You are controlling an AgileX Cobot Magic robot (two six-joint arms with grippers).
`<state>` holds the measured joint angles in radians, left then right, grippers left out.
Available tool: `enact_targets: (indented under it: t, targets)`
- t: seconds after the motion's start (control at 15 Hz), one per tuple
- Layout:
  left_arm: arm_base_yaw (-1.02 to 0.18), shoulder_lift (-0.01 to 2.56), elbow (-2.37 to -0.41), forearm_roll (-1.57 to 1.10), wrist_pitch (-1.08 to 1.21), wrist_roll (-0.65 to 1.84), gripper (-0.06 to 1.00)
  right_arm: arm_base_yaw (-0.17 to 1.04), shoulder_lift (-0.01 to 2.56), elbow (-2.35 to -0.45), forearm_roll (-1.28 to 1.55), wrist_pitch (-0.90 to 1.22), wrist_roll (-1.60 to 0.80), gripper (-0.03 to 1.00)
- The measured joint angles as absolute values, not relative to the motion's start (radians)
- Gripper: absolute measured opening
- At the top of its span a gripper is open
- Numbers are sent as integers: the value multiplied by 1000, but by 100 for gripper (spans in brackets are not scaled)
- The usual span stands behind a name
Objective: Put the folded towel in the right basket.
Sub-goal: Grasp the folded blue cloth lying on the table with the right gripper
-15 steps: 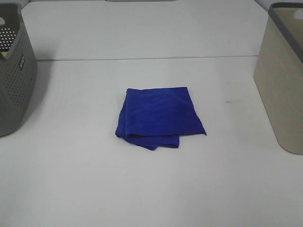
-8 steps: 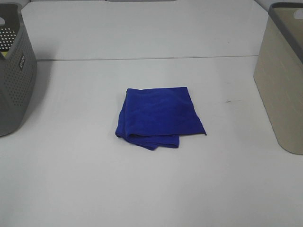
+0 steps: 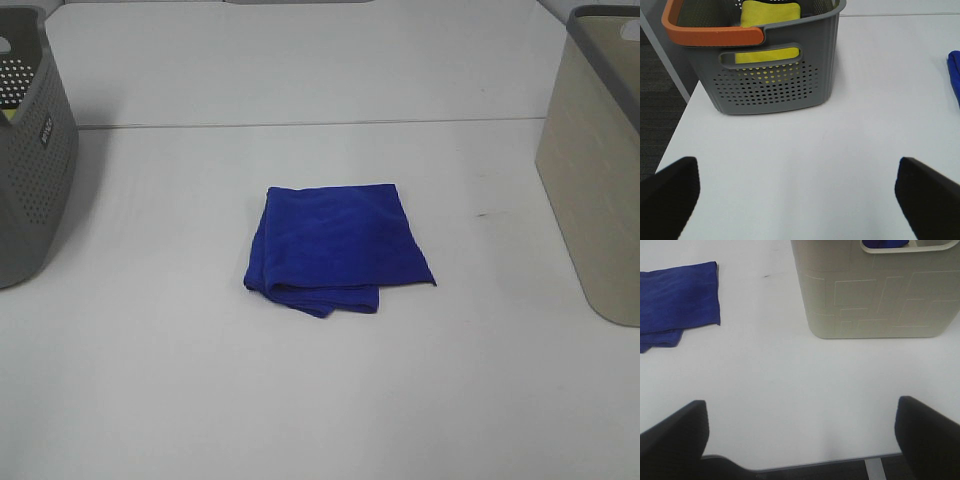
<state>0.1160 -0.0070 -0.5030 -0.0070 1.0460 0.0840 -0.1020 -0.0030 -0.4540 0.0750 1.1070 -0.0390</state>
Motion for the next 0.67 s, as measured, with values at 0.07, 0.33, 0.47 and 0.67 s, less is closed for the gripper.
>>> enact_targets:
  t: [0.07,0.33,0.47,0.67]
  targets:
    - [116,-7,-503,-7,1046,84,99,-102,-3,-454,82,1107,-38,97]
    - [116,-7,-503,-7,1046,84,99,-102,30,-475,137,1102,-38,97]
    - [116,-7,-503,-7,1046,84,99,-102,78,-516,150,1101,-38,97]
    - [116,-7,-503,-7,1046,84,99,-102,200,-626,151,1089,-38,97]
